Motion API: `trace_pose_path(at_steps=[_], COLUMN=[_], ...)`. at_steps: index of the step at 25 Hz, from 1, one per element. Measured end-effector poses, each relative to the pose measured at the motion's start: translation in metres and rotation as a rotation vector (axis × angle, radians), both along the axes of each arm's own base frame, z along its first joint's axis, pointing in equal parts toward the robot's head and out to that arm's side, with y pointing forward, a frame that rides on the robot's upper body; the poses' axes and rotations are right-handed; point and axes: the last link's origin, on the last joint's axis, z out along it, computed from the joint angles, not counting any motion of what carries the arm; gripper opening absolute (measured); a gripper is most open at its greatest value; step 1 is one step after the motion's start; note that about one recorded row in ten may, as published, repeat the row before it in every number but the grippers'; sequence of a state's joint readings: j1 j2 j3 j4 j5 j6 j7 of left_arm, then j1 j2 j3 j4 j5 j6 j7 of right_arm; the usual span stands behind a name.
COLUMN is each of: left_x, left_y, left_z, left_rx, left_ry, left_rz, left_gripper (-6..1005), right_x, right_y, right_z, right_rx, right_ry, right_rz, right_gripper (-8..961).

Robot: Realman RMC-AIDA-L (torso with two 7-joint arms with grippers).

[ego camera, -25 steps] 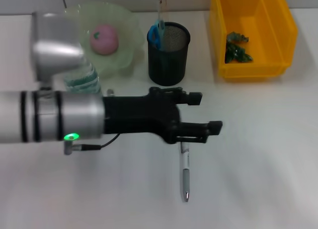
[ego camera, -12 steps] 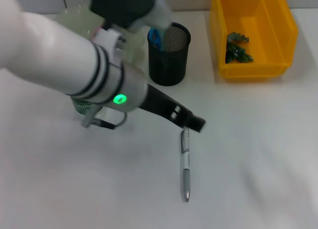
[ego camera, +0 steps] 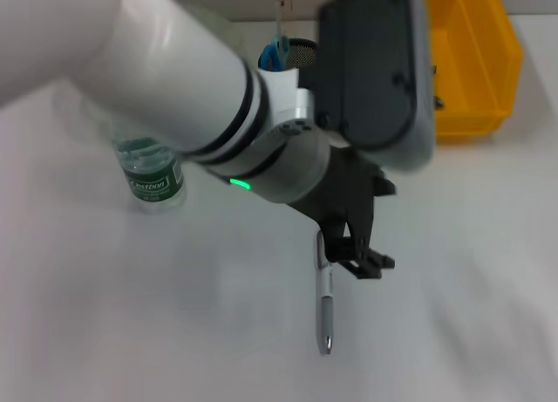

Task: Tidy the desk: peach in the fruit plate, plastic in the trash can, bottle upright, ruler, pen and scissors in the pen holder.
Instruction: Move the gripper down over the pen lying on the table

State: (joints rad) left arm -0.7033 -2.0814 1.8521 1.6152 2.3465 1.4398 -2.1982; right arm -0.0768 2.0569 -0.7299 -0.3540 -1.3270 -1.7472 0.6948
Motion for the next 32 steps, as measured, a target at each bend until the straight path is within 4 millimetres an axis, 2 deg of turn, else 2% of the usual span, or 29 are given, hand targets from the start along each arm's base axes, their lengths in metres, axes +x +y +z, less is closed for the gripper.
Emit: trace_pose_path(at_steps=[7,11,13,16,18,24,32], left_x=[0.010,0.010,0.010,0.006,0.001,-0.008,-0.012], left_y=[-0.008,-0.012,-0.023,-0.024,-0.019,-0.017,-0.017], left_z=[-0.016,-0.022,-0.035,-0.039,-0.042,-0.050,-0.060], left_rx=[-0.209,-0.244,-0.334,-0.372,-0.414,-0.458,-0.541], left_ry=[0.254,0.301,0.381,0.414,0.441,0.468,0.523], left_rz=[-0.489,-0.590,-0.766,-0.833,-0.967,-1.145,-1.222], left_gripper=[779,776,774,772,770,765,758], right_x=[-0.002,-0.004,-0.005,-0.007,-0.008,-0.009,-0.008], right_y=[-0.001,0.000,-0.001,-0.001,-0.001,-0.002,0.000], right_z=[-0.006,-0.008,-0.009,-0.014,-0.019,-0.029,-0.035], right_rx=[-0.017,-0.038,-0.045,-0.075,-0.099,-0.123,-0.136], right_ry=[0.044,0.080,0.092,0.107,0.116,0.134,0.139], right_rz=[-0.014,-0.018,-0.018,-0.010,-0.013,-0.033,-0.054], right_gripper=[632,632,632,633,633,633,633])
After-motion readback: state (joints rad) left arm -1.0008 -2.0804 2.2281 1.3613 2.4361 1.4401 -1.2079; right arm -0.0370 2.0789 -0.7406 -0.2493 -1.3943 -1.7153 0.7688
